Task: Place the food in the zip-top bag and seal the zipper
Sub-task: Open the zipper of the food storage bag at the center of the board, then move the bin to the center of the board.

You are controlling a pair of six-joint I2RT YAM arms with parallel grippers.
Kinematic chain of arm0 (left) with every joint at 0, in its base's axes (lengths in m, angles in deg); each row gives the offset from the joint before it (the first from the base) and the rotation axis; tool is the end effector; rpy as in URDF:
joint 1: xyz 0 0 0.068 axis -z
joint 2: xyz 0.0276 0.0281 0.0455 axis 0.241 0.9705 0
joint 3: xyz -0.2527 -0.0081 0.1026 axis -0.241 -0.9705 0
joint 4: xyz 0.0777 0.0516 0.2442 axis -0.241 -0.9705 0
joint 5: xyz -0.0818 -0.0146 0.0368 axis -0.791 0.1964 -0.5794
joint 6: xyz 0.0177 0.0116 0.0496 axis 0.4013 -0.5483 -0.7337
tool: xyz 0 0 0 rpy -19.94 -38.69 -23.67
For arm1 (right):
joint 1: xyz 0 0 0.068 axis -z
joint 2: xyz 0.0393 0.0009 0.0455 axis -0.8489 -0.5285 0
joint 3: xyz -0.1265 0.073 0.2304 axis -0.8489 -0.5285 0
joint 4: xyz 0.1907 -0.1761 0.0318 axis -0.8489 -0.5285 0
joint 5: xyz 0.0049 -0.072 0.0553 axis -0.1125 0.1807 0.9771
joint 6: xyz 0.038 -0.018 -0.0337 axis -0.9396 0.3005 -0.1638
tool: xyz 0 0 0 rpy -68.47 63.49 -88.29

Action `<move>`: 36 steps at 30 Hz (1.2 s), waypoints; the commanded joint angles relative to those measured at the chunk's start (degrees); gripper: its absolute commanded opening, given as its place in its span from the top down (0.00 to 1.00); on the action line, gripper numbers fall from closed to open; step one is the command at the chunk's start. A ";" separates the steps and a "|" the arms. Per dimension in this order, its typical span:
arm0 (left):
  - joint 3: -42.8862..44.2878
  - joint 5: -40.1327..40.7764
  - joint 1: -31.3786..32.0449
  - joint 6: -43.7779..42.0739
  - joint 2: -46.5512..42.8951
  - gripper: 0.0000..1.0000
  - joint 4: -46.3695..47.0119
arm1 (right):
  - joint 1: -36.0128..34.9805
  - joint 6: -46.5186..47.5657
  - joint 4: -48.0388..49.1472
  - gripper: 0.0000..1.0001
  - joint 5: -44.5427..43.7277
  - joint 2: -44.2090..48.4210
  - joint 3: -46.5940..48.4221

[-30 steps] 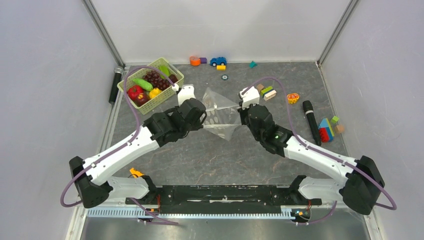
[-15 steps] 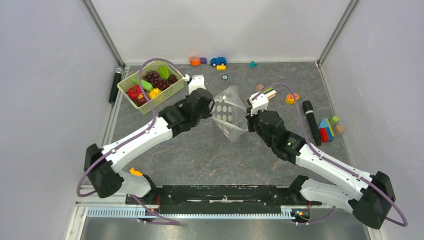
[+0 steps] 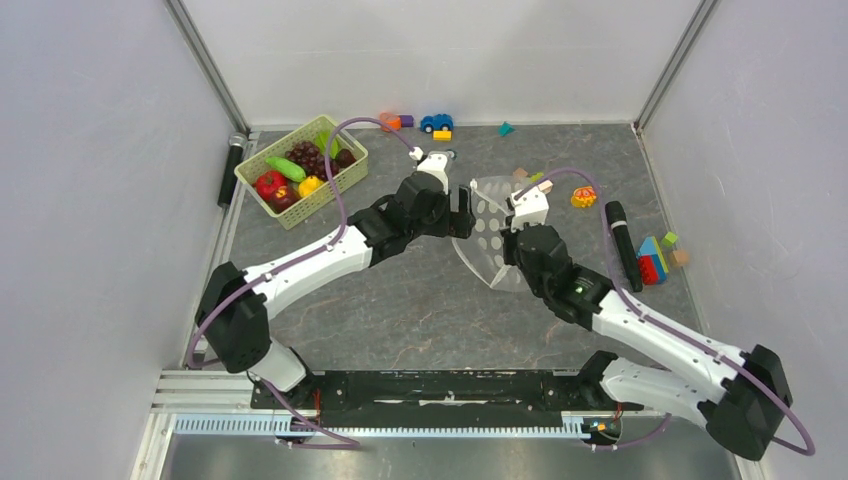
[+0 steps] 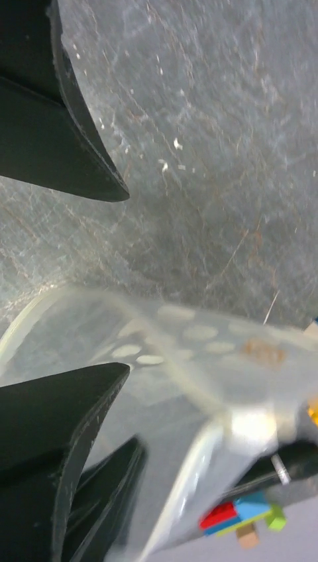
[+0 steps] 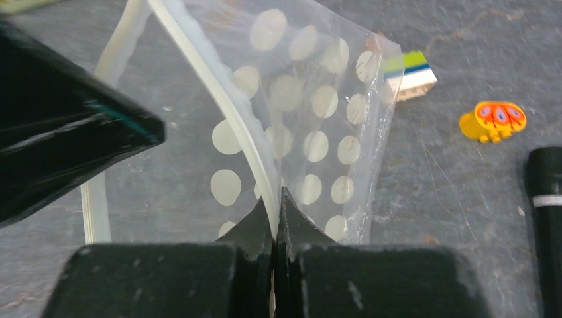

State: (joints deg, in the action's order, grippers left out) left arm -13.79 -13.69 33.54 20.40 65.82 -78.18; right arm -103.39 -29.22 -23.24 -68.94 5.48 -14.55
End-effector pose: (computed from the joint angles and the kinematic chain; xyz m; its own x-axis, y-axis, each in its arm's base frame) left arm 0.2471 -0.2583 0.3014 -0.6067 -0.0356 -0.7941 0.3520 0.8837 -0.3086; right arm 0.1676 0.1446 0.2865 -0.2984 -0.0383 -0.9537 -0.2395 0.9702 0.0360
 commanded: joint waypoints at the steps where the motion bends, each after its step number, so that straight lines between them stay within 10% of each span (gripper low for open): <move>1: -1.98 -7.43 -0.25 -2.85 -3.89 0.00 4.54 | 0.13 -3.79 -1.23 1.00 -9.77 -5.43 2.22; 11: -8.96 2.80 -1.69 -1.14 -15.22 0.00 -1.29 | 0.08 -10.38 -5.90 1.00 -15.60 -15.80 7.01; 19: -12.40 6.95 -23.56 2.78 -19.36 0.00 -6.38 | 0.12 -12.02 -6.32 1.00 -15.39 -18.53 8.42; 36: 12.65 -6.13 -51.80 -7.16 14.93 0.00 -4.44 | 0.12 -8.23 -0.68 1.00 -14.12 -17.18 4.75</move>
State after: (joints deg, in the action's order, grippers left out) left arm -9.01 -12.93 -16.17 18.80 74.69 -83.23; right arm -103.39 -38.55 -26.98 -82.25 -12.88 -9.45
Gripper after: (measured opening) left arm 0.994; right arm 0.009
